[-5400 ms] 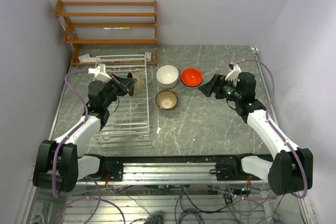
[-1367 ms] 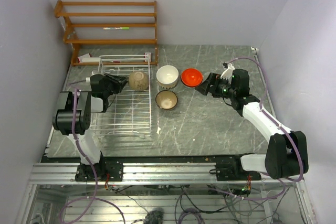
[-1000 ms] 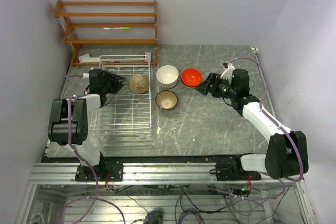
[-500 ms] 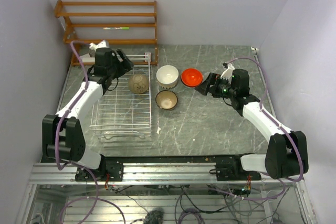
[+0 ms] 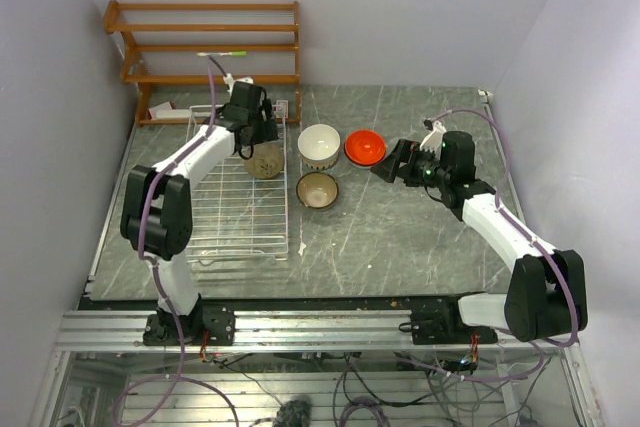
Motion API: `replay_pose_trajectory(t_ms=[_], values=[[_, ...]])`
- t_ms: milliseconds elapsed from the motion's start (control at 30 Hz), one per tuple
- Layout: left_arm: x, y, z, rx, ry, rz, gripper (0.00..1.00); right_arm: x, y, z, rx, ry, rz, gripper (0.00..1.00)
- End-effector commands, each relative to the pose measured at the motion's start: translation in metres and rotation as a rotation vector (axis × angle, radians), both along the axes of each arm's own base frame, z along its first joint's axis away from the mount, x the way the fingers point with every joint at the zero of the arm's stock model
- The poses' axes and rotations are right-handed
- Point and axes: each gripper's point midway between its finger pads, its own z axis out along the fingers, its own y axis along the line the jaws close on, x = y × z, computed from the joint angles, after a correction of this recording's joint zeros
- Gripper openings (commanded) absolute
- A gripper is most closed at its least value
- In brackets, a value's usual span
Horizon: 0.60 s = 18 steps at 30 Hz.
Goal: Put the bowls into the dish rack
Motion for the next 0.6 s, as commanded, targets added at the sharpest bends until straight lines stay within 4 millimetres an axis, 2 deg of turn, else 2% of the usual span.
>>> replay_pose_trajectory(t_ms=[0,133,267,433,567], values=[[0.004,0.003,0.002,0.085,-0.032,0.017,0.86,-0.002,0.004,0.015,0.001,-0.042,0.031,0.89],[0.006,-0.005,-0.005,0.123,-0.032,-0.005,0.85,-0.003,0.004,0.012,0.007,-0.036,0.034,0.89],[0.0,-0.006,-0.021,0.181,0.02,-0.019,0.85,-0.005,0.005,0.009,0.012,-0.03,0.04,0.89],[-0.012,0.004,-0.043,0.246,0.088,-0.017,0.85,-0.005,0.008,0.012,0.027,-0.036,0.05,0.89],[-0.021,0.013,-0.048,0.28,0.119,-0.005,0.84,-0.006,0.009,0.013,0.037,-0.037,0.057,0.89]])
